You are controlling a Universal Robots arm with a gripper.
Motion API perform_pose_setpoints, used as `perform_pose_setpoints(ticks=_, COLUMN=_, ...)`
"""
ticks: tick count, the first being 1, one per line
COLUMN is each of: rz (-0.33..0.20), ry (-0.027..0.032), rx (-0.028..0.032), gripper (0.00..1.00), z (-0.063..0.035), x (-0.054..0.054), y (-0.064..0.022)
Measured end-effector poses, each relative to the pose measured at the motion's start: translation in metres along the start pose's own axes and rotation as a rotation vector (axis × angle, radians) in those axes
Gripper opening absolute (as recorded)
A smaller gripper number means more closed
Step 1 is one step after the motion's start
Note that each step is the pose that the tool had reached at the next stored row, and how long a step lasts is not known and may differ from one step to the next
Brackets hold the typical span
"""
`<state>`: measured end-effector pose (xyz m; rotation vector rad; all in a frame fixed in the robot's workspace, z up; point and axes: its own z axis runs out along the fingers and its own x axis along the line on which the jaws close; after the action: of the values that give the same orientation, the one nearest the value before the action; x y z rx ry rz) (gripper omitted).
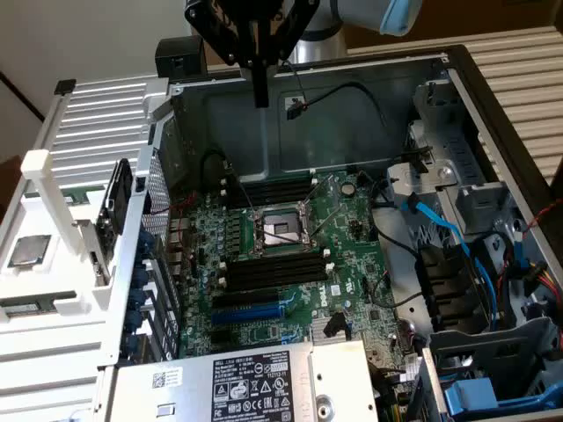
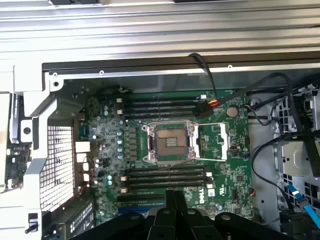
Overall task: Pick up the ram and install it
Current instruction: 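Reach for the ram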
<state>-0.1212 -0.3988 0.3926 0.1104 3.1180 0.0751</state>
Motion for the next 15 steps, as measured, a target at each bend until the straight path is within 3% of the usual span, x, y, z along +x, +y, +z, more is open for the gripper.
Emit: perform_pose_setpoints(ticks=15, rz=0.000, ry=0.0001, rx=0.0003, gripper=0.10, z=-0.0002, x=0.0025, y=-0.0004)
